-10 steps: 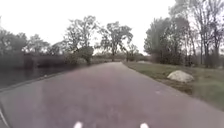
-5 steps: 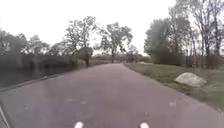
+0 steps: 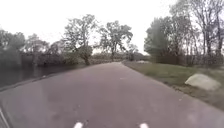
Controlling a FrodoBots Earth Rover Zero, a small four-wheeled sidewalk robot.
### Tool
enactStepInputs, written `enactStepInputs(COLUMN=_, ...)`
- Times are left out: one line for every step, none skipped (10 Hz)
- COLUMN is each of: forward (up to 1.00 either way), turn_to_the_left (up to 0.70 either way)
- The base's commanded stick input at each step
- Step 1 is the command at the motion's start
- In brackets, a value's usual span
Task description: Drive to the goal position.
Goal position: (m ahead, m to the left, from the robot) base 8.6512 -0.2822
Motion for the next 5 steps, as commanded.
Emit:
enactStepInputs(forward=1.00, turn_to_the_left=0.00)
enactStepInputs(forward=1.00, turn_to_the_left=0.00)
enactStepInputs(forward=1.00, turn_to_the_left=0.00)
enactStepInputs(forward=1.00, turn_to_the_left=0.00)
enactStepInputs(forward=1.00, turn_to_the_left=0.00)
